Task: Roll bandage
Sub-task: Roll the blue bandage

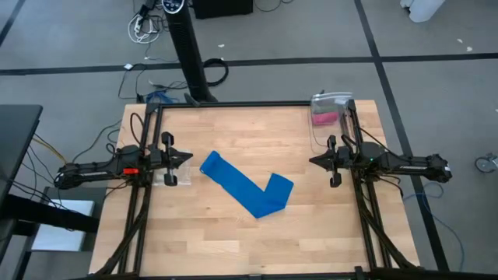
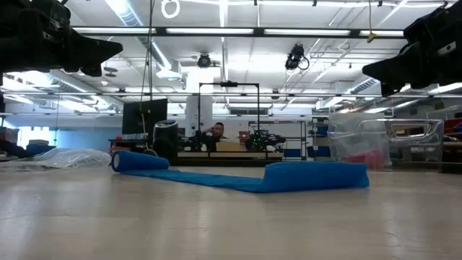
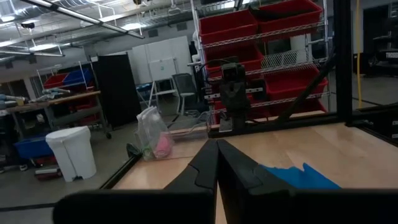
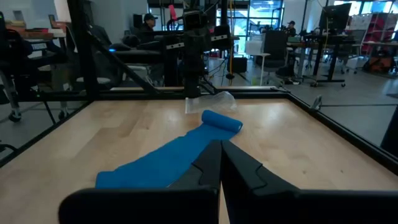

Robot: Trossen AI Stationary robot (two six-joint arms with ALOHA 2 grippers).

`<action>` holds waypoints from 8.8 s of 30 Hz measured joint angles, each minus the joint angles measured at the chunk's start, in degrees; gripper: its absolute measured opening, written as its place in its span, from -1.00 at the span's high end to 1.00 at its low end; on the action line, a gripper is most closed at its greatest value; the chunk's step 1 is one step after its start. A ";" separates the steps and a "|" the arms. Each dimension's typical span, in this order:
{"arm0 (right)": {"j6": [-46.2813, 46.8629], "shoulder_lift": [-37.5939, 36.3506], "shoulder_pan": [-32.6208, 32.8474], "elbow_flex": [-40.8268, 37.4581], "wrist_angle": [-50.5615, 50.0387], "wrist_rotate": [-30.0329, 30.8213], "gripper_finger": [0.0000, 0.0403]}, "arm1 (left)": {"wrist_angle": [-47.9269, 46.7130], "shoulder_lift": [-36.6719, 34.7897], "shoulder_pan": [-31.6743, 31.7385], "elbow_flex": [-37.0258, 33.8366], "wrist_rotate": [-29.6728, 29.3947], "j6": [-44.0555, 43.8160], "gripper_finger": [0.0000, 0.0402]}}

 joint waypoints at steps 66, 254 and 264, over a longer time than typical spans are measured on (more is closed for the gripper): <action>2.97 27.59 4.27 1.93 26.11 -3.64 0.95 | 4.48 0.01 0.01 0.01 0.01 -0.29 0.93; 22.50 91.15 39.17 50.36 2.34 24.48 0.11 | -3.60 43.58 -10.97 0.02 -21.53 -30.25 0.42; 21.40 91.15 39.18 50.36 3.52 24.48 0.14 | 4.34 50.76 -10.97 0.02 -25.62 -31.47 0.42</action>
